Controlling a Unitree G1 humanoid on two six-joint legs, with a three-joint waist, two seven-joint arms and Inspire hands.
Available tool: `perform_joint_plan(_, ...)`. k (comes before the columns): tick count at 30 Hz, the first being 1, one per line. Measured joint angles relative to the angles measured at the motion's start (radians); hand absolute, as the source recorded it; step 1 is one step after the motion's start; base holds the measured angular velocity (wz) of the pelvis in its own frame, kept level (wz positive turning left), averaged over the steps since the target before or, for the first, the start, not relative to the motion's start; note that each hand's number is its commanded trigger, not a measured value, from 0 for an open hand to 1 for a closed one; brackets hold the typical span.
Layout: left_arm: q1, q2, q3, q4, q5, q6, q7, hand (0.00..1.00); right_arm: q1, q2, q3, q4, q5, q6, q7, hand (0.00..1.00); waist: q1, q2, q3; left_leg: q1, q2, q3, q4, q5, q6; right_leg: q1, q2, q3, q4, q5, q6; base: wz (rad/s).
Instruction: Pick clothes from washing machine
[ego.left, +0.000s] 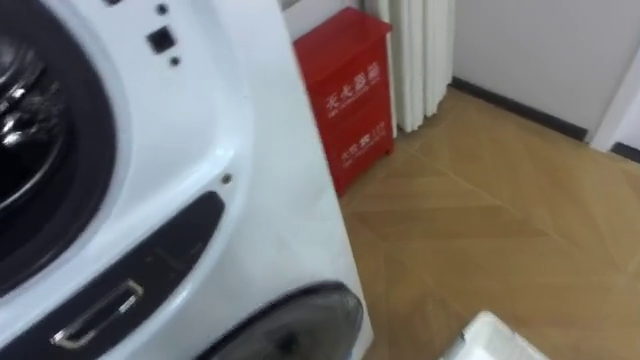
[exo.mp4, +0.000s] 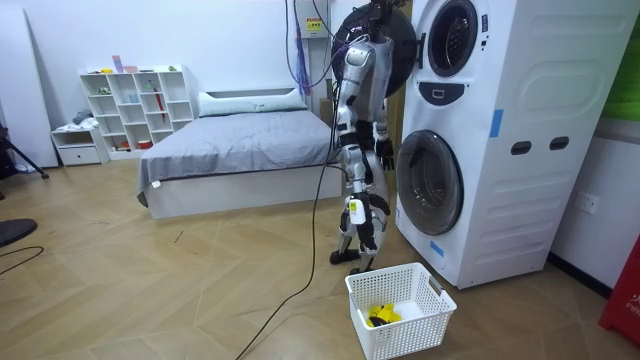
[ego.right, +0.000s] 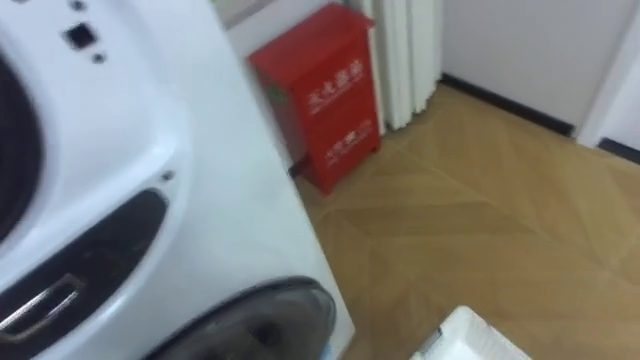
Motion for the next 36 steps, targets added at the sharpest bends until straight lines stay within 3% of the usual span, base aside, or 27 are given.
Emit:
perform_joint_plan(2,0.011,0.0,0.005,-0.002,-0.001,0.002,0.0,0.0,0.01,0.006,-0.028,0.023,0.028,0.0,0.005,0.0,0.004,-0.015,0.0005,0.015,0.003,-0.021,-0.001,0.002,0.0,0.03,-0.007,-0.027,-0.014,-0.003,-0.002,0.44)
perform_joint_plan(4,0.013,0.004,0.037,-0.002,0.005,0.003,0.0,0.0,0.01,0.022,-0.035,0.081,0.04,0.004,0.009,0.0,0.015,-0.052,-0.0008,0.031,0.002,-0.073,0.0,0.003,-0.001,0.064,-0.017,-0.065,-0.024,-0.013,-0.004,0.54)
perform_joint_plan(6,0.01,0.005,0.04,0.002,0.01,0.007,0.001,0.0,0.01,0.027,-0.041,0.116,0.056,0.019,0.01,0.0,0.013,-0.071,-0.0082,0.032,0.001,-0.114,0.001,0.005,-0.002,0.088,-0.025,-0.101,-0.051,-0.013,-0.003,0.65)
perform_joint_plan(9,0.008,0.007,0.04,0.004,0.015,0.009,0.006,0.0,0.016,0.033,-0.041,0.146,0.068,0.026,0.011,0.0,0.028,-0.097,-0.0089,0.036,-0.002,-0.159,0.001,0.006,-0.001,0.116,-0.036,-0.143,-0.069,-0.014,-0.003,0.46)
perform_joint_plan(12,0.006,0.007,0.07,0.021,0.016,0.029,0.006,0.0,0.024,0.045,-0.052,0.153,0.068,0.036,0.012,0.0,0.054,-0.113,-0.0076,0.057,0.005,-0.178,-0.009,0.006,-0.001,0.153,-0.037,-0.167,-0.097,-0.013,-0.003,0.23)
perform_joint_plan(19,0.045,0.011,0.204,0.023,0.081,0.03,0.006,0.0,0.057,0.106,-0.064,0.196,0.011,0.059,0.024,0.0,0.118,-0.151,-0.0073,0.105,0.013,-0.207,-0.03,0.006,-0.002,0.239,-0.031,-0.198,-0.152,-0.014,-0.003,0.13)
perform_joint_plan(23,0.055,0.01,0.236,0.025,0.137,0.03,0.007,0.0,0.055,0.114,-0.057,0.202,-0.111,0.067,0.048,0.0,0.148,-0.162,-0.0053,0.118,0.013,-0.224,-0.033,0.006,-0.002,0.265,-0.032,-0.212,-0.169,-0.013,-0.003,0.13)
perform_joint_plan(26,0.061,0.01,0.27,0.041,0.164,0.029,0.012,0.0,0.052,0.126,-0.009,0.217,-0.195,0.065,0.059,0.0,0.177,-0.177,0.0032,0.144,0.013,-0.244,-0.032,0.005,-0.002,0.31,-0.031,-0.223,-0.195,-0.013,-0.002,0.14)
perform_joint_plan(29,0.057,0.008,0.293,0.04,0.206,0.026,0.017,0.0,0.045,0.144,0.056,0.227,-0.239,0.066,0.087,0.0,0.211,-0.188,0.0002,0.151,0.013,-0.257,-0.033,0.005,-0.002,0.328,-0.032,-0.236,-0.217,-0.013,-0.001,0.17)
perform_joint_plan(31,0.056,0.0,0.297,0.023,0.226,0.024,0.024,0.0,0.024,0.146,0.114,0.226,-0.261,0.066,0.087,0.0,0.238,-0.182,-0.0018,0.15,0.012,-0.261,-0.033,0.005,-0.002,0.331,-0.034,-0.245,-0.221,-0.011,0.002,0.11)
perform_joint_plan(36,0.057,-0.009,0.306,0.006,0.31,0.019,0.068,0.0,-0.019,0.152,0.184,0.237,-0.282,0.065,0.089,0.0,0.263,-0.182,-0.0037,0.155,0.012,-0.28,-0.033,0.005,-0.002,0.353,-0.036,-0.261,-0.224,-0.011,0.002,0.1)
